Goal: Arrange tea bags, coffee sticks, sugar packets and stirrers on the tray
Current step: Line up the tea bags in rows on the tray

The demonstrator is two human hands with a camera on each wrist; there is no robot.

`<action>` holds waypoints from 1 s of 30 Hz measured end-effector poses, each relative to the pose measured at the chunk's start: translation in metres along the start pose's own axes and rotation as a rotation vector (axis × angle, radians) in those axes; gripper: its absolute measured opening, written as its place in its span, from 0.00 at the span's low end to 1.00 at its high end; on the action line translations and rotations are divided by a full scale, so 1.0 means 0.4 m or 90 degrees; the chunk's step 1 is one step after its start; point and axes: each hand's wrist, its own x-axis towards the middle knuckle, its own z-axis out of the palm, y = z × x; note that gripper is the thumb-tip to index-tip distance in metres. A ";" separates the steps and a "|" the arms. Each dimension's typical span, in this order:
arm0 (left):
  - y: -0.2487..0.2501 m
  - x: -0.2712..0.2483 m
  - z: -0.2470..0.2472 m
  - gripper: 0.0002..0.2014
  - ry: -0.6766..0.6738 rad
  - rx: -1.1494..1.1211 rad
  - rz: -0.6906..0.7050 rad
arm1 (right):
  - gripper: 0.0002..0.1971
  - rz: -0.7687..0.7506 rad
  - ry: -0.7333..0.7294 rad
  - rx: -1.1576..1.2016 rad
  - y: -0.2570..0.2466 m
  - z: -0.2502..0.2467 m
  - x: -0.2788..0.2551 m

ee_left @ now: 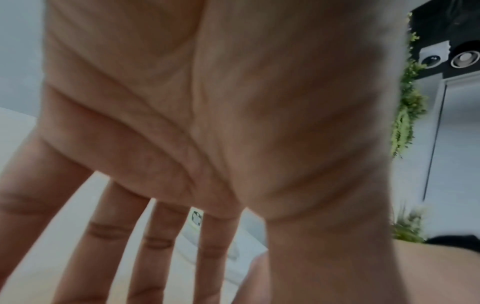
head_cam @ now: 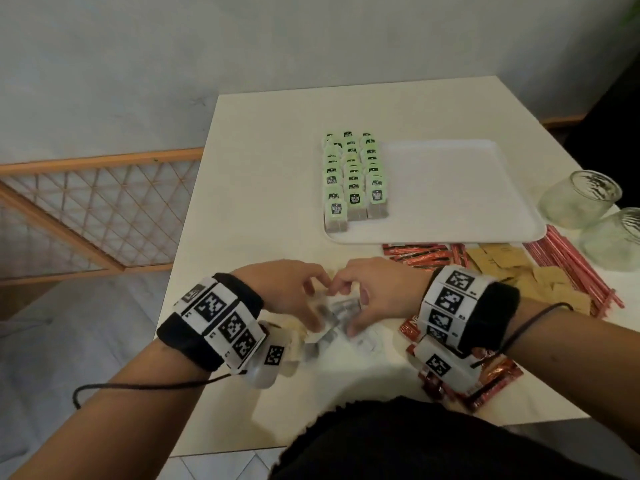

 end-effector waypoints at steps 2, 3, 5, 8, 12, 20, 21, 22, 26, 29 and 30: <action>0.011 -0.002 0.025 0.35 -0.011 0.011 0.025 | 0.32 0.012 -0.023 -0.038 -0.005 0.018 -0.007; 0.016 0.001 0.037 0.34 0.000 0.015 0.038 | 0.31 0.015 -0.021 -0.062 -0.005 0.025 -0.008; 0.023 0.010 0.056 0.31 0.041 0.016 0.059 | 0.27 0.016 -0.004 -0.083 -0.002 0.034 -0.008; 0.029 0.028 0.064 0.27 0.081 -0.029 0.057 | 0.18 0.039 0.027 -0.043 0.012 0.038 -0.014; 0.042 0.054 0.054 0.18 0.132 0.004 0.054 | 0.16 0.058 0.079 0.006 0.040 0.030 -0.035; 0.051 0.092 0.023 0.13 0.197 -0.311 0.086 | 0.14 0.091 0.261 0.162 0.096 -0.055 -0.091; 0.057 0.097 0.016 0.13 0.199 -0.379 0.097 | 0.13 0.097 0.289 0.173 0.104 -0.068 -0.093; 0.064 0.101 0.008 0.12 0.203 -0.441 0.106 | 0.13 0.103 0.319 0.182 0.112 -0.080 -0.096; 0.109 0.122 -0.017 0.11 0.177 -0.717 0.090 | 0.09 0.102 0.458 0.187 0.128 -0.120 -0.092; 0.153 0.142 -0.015 0.10 0.105 -0.880 0.053 | 0.08 0.095 0.546 0.169 0.133 -0.132 -0.076; 0.167 0.149 -0.010 0.10 0.081 -0.928 0.056 | 0.08 0.094 0.560 0.161 0.135 -0.132 -0.069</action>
